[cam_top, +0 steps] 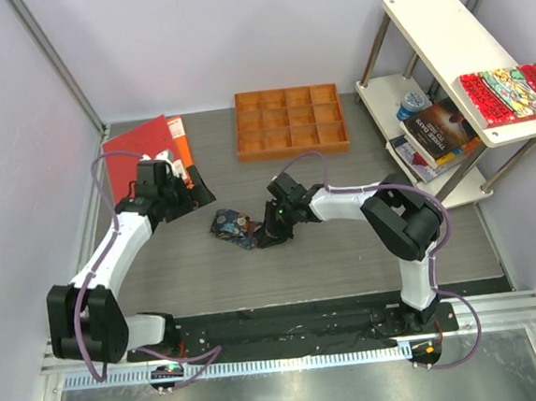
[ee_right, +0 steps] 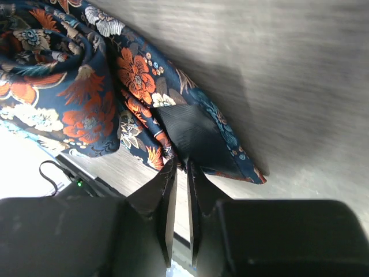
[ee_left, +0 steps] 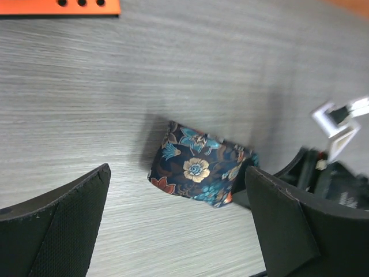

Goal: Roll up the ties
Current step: Roll the tie at the center of the board.

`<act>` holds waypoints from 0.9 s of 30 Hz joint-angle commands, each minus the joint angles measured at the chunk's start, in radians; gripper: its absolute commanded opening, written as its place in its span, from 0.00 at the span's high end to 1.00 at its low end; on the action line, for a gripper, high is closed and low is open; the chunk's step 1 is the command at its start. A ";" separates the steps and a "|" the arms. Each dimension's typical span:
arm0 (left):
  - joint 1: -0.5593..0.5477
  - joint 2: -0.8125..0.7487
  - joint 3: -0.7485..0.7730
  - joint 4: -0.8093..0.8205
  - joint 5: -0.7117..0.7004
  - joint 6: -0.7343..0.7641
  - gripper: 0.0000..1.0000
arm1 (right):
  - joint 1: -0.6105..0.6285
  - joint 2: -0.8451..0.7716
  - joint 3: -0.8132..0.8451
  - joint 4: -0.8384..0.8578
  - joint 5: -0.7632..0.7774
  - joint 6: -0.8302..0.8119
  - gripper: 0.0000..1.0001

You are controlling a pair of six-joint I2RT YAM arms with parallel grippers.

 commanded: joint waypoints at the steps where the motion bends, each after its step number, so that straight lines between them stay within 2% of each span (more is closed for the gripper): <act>1: 0.013 0.056 0.007 0.047 0.122 0.113 0.03 | -0.015 0.008 -0.031 0.070 0.038 -0.013 0.81; 5: 0.013 0.095 0.005 0.080 0.162 0.144 0.05 | -0.055 0.000 -0.080 0.039 0.059 -0.050 0.82; 9: 0.009 0.096 -0.037 0.128 0.208 0.096 0.07 | -0.107 -0.026 -0.123 -0.005 0.087 -0.099 0.82; 15: -0.016 0.030 -0.137 0.194 0.167 -0.006 0.05 | -0.164 -0.036 -0.027 -0.189 0.176 -0.234 0.81; 19: -0.059 -0.003 -0.223 0.247 0.138 -0.059 0.00 | -0.169 -0.059 0.013 -0.232 0.170 -0.272 0.82; 24: -0.085 -0.053 -0.315 0.427 0.159 -0.160 0.00 | -0.167 -0.102 0.035 -0.281 0.171 -0.292 0.83; 27: -0.105 -0.035 -0.338 0.488 0.158 -0.172 0.00 | -0.167 -0.142 0.030 -0.298 0.177 -0.295 0.83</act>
